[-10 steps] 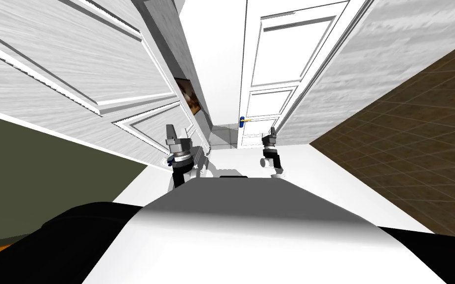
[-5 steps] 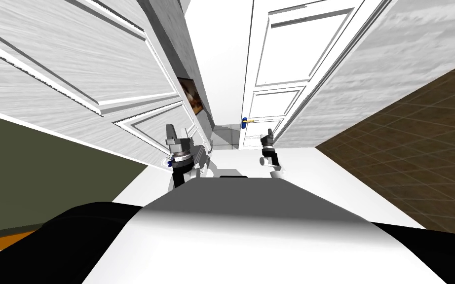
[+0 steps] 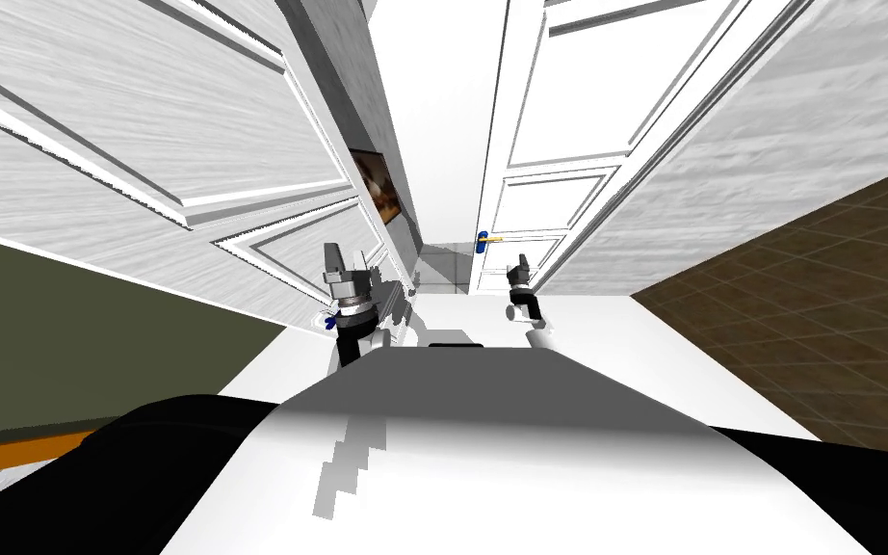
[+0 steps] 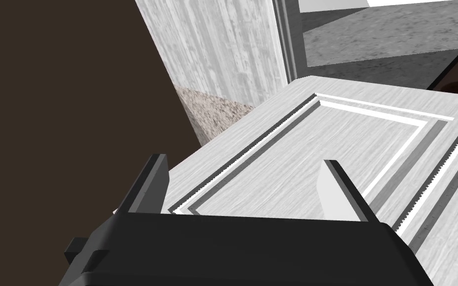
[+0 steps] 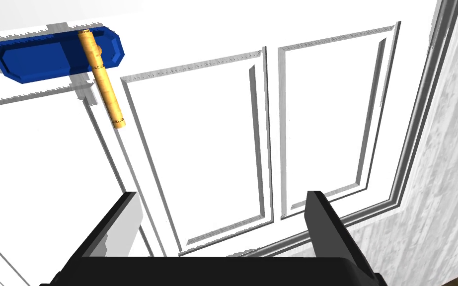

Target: Pull the door open

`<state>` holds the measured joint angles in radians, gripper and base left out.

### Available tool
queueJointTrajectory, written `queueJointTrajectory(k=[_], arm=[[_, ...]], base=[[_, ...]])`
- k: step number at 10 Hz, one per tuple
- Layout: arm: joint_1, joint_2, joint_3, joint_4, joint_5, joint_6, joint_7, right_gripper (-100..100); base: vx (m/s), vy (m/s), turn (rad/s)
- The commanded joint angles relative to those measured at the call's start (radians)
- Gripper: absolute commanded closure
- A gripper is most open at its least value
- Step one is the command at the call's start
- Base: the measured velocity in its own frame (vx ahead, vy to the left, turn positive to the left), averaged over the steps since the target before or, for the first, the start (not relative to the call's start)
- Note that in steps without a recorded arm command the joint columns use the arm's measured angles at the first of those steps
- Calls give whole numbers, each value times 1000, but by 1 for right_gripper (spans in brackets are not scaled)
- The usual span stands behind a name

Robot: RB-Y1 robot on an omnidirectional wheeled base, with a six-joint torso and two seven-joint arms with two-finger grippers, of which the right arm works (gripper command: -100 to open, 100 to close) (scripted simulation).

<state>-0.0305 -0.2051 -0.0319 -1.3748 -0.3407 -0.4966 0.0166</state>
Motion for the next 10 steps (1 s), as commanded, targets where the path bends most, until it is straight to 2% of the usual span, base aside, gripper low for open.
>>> queueJointTrajectory(k=[1, 6, 7, 10], arm=[[-24, -15, 3, 50, -16, -1, 7, -100], [-111, -51, 8, 222, -64, 8, 38, -100], [-111, -51, 8, 229, -64, 8, 38, -100], [-159, -70, 11, 315, -91, 13, 55, -100]], base=[[72, -23, 100], [90, -33, 107], [61, -23, 44], [74, -26, 92]])
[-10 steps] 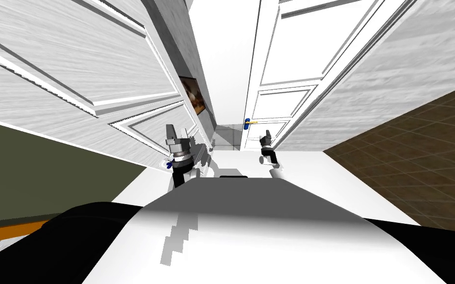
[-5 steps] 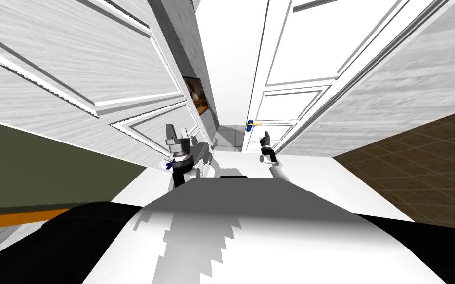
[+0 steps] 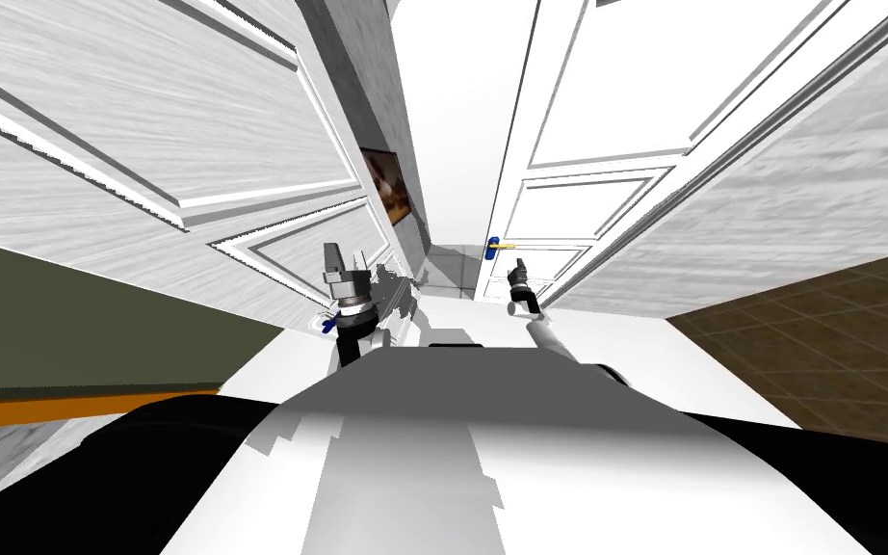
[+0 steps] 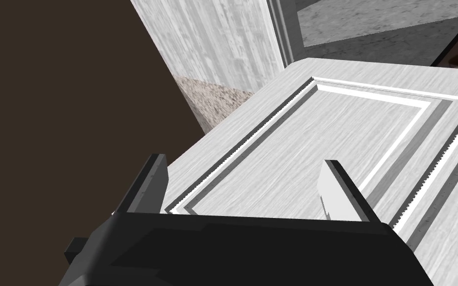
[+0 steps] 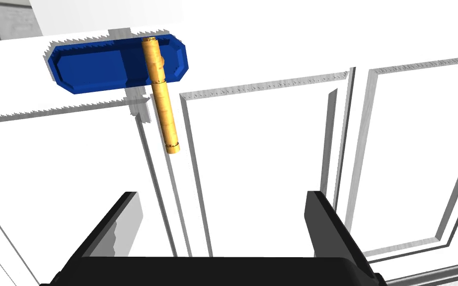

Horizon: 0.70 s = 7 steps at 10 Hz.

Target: Pull the door open

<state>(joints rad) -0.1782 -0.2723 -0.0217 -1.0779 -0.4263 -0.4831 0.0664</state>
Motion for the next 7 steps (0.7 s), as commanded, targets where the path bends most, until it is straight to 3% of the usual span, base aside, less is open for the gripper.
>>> queueJointTrajectory(k=[1, 7], arm=[[-27, -9, 1, 50, -14, 1, 10, -100], [-96, -36, 5, 191, -52, 9, 34, -100]], base=[[77, -32, 91], [66, -28, 69]])
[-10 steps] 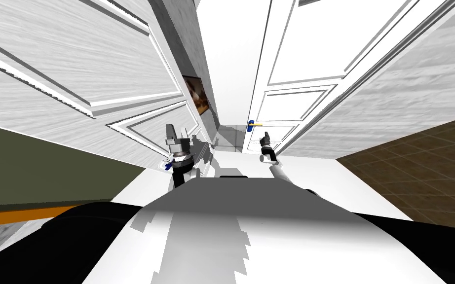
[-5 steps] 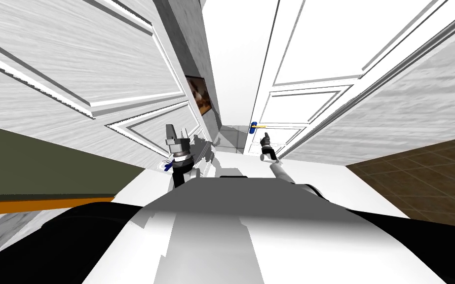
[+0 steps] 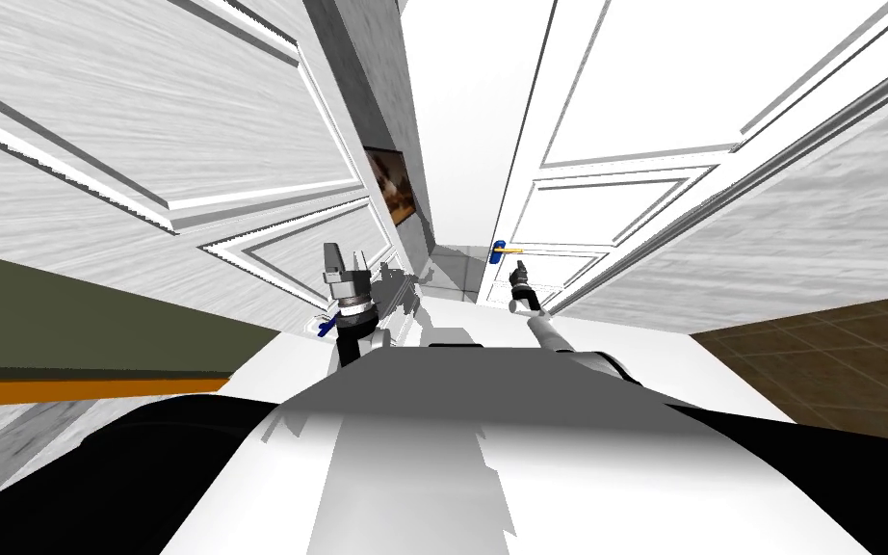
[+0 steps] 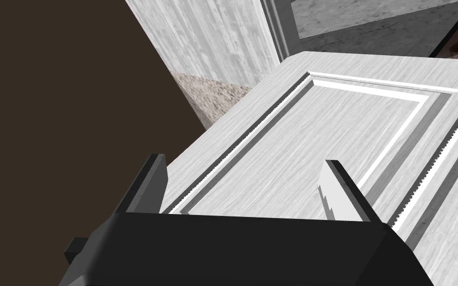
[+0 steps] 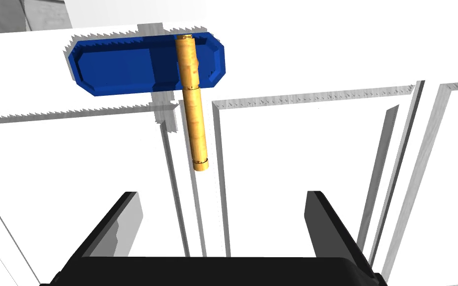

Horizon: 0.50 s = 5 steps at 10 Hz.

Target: Pull the door open

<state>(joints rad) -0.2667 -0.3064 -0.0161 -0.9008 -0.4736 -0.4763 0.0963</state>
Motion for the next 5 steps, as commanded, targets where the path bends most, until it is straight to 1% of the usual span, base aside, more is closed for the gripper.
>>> queueJointTrajectory(k=[1, 4, 5], arm=[[-18, -6, 1, 35, -11, 3, 8, -100], [-49, -18, 2, 97, -28, 6, 19, -100], [-64, -24, 3, 126, -36, 8, 25, -100]], base=[[73, -35, 66], [68, -35, 64], [77, -35, 86]])
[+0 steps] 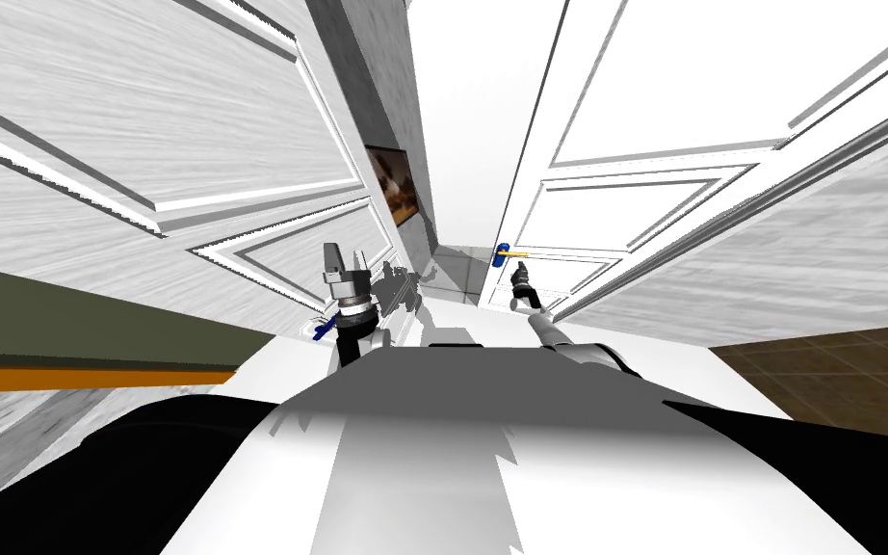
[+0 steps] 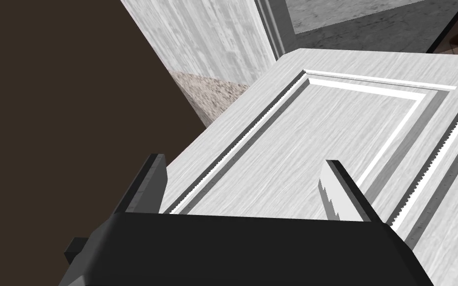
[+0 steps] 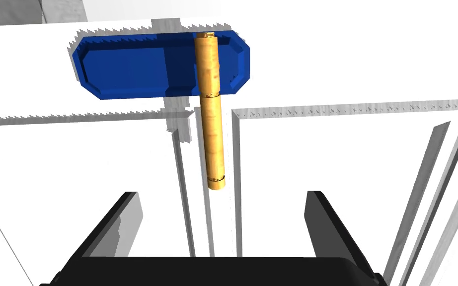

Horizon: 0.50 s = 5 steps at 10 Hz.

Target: Pull the door open

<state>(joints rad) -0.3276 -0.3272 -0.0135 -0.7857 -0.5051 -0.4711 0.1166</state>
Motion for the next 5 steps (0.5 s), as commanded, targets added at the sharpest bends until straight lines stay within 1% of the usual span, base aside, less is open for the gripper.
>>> queueJointTrajectory(k=[1, 2, 3, 4, 5], arm=[[-18, -9, 1, 40, -13, 4, 9, -100], [-22, -11, 2, 47, -15, 5, 11, -100], [-33, -15, 2, 69, -21, 6, 15, -100], [-22, -13, 2, 51, -18, 6, 12, -100], [-17, -30, -3, 60, -21, 2, -1, -100]], base=[[86, -52, 97], [61, -41, 44], [56, -24, 39], [28, -12, 10], [123, -18, 116]])
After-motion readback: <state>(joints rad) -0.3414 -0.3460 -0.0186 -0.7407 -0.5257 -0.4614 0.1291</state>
